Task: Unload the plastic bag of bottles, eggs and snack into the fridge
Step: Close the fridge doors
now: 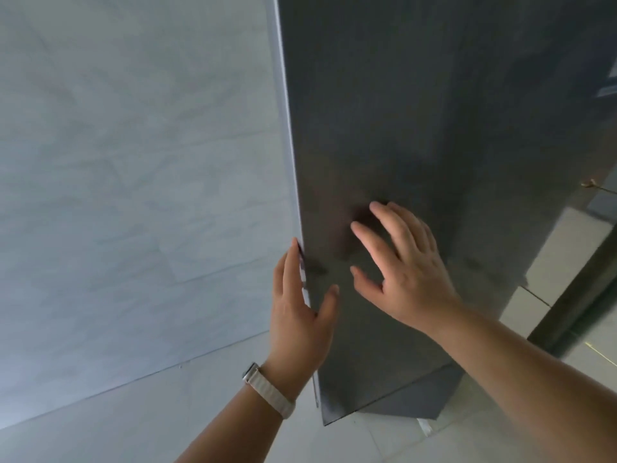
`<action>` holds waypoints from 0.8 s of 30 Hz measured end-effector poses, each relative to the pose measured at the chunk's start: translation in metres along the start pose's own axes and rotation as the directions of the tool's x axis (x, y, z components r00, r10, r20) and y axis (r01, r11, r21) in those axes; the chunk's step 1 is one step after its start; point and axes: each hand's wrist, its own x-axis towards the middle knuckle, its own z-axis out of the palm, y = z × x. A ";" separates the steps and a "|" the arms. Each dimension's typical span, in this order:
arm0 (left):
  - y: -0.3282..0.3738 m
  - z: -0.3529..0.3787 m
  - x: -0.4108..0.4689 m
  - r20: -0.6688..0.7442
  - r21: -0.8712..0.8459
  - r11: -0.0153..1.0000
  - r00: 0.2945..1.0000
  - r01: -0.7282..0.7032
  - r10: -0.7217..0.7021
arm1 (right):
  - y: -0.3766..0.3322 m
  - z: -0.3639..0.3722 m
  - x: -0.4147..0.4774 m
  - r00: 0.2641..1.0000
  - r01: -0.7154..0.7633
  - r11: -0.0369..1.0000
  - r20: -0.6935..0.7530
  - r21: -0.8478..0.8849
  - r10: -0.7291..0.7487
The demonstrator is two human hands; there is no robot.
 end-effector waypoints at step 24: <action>-0.061 0.034 0.088 -0.185 -0.076 0.995 0.979 0.071 -0.085 | 0.052 0.087 0.049 0.977 0.145 0.989 -0.155 -0.043 -0.150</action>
